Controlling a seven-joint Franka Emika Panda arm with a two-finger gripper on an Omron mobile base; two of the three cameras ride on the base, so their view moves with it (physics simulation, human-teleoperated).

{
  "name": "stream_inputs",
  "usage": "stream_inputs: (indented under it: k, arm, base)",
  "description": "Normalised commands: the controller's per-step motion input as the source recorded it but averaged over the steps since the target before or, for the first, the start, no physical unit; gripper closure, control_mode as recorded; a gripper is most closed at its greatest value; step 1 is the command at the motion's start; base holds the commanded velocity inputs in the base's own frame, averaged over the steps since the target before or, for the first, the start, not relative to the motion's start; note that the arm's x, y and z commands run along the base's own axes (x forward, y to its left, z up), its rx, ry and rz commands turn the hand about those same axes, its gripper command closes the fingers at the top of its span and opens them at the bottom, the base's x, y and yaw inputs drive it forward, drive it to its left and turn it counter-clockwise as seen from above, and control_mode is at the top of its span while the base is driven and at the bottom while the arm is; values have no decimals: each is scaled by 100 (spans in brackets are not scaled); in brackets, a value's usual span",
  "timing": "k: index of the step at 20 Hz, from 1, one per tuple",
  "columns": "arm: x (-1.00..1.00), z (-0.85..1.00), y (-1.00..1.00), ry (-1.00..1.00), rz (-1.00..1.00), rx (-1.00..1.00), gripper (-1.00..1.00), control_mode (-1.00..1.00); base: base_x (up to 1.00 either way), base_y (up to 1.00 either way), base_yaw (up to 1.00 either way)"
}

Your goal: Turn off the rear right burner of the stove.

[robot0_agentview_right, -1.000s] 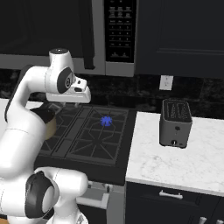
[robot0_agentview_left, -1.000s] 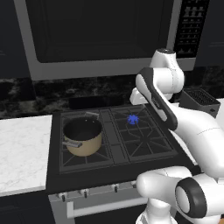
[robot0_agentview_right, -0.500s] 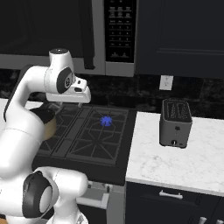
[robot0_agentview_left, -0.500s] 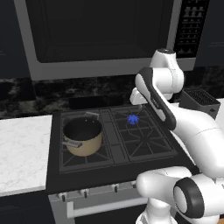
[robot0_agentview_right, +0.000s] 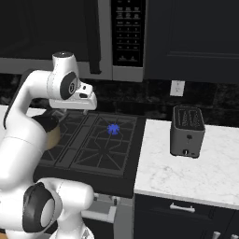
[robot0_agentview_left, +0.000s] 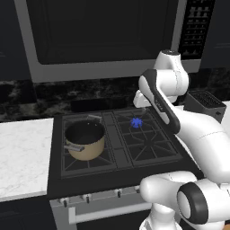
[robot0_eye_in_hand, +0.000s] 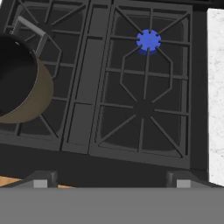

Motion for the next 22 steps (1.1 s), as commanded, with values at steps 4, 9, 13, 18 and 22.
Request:
stream_inputs:
  k: [4, 9, 13, 18, 22]
  arm:
    - [-6, 0, 6, 0, 0, 0, -100, -100]
    - [0, 0, 49, 0, 0, 0, -100, -100]
    - [0, 0, 50, 0, 0, -1, -100, -100]
    - [-2, 0, -21, -3, 0, 0, -100, -100]
    - [-2, 0, -33, 0, 0, 0, -100, -100]
  base:
    - [0, 0, 0]
    - [0, 0, 0]
    - [0, 0, 0]
    - [0, 0, 0]
    - [0, 0, 0]
